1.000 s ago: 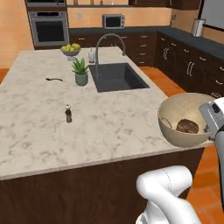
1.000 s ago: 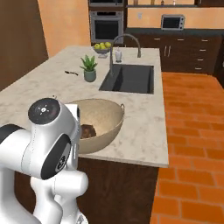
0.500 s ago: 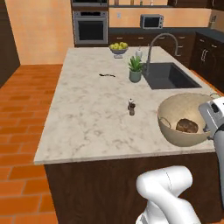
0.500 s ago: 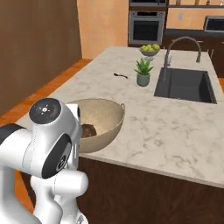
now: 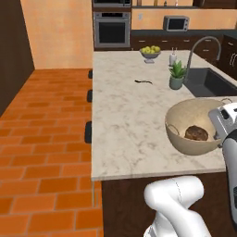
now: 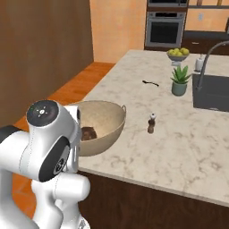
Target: Open the cabinet, pick up the bread from the cabinet and place it in the basket. Then move the basket to the dining counter.
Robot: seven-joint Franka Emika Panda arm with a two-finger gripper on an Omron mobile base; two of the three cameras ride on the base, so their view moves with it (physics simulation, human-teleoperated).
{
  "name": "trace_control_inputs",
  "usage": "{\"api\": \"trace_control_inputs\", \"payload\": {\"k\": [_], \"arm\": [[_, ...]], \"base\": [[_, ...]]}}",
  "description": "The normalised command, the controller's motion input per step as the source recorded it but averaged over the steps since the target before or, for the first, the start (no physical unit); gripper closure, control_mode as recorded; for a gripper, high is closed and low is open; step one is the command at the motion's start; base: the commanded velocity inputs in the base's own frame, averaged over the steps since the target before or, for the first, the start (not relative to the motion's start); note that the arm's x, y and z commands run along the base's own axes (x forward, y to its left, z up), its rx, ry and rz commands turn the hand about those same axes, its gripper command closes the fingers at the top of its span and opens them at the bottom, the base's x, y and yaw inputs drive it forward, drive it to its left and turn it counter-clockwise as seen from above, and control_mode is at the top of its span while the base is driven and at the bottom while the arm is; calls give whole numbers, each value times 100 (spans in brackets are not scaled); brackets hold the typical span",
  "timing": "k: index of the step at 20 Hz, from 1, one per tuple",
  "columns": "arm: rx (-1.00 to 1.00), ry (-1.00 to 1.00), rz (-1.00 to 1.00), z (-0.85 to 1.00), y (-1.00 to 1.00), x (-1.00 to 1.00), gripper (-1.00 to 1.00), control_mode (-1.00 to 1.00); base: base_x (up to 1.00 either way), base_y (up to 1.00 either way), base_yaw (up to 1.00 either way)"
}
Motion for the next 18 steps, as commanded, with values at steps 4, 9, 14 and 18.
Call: {"api": "trace_control_inputs", "payload": {"k": [4, 9, 14, 18], "arm": [[0, 0, 0, 0, 0, 0, 100, 100], [0, -2, 0, 3, 1, 5, 100, -100], [0, -2, 0, 11, 8, 81, 100, -100], [0, 2, 0, 12, 31, 100, 100, -100]], "base": [[54, 65, 0], [21, 17, 0], [0, 0, 0], [0, 0, 0]]}}
